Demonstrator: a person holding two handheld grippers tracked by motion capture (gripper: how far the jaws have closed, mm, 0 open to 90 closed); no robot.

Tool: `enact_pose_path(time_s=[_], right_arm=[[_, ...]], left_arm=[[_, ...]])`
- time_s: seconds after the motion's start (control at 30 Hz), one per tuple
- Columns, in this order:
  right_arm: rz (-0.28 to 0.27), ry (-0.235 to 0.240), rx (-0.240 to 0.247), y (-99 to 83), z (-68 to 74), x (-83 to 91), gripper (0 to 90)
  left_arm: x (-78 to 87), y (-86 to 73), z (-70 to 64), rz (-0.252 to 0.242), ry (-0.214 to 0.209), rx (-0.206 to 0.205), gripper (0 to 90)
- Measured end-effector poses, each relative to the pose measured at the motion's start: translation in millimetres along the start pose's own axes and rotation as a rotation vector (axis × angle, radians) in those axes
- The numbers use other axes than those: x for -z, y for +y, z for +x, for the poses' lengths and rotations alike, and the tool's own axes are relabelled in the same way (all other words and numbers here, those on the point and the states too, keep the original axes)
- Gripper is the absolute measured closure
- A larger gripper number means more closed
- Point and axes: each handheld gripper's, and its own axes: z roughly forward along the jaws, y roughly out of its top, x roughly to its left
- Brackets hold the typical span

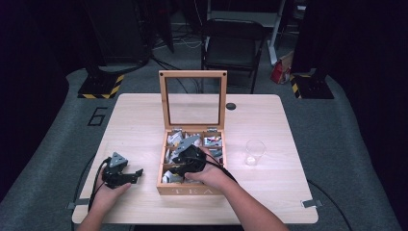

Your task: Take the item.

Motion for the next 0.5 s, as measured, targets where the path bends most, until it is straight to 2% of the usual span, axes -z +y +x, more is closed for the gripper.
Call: enact_pose_path(time_s=[0.23,0.5], right_arm=[[0.015,0.012,-0.010,-0.7,-0.9,-2.1,56.9],[0.032,0.051,-0.010,-2.5,-1.1,1.7,60.8]], left_arm=[[0.0,0.0,0.0,0.000,0.000,0.000,20.8],[-0.1,0.0,0.0,0.000,-0.001,0.001,20.7]])
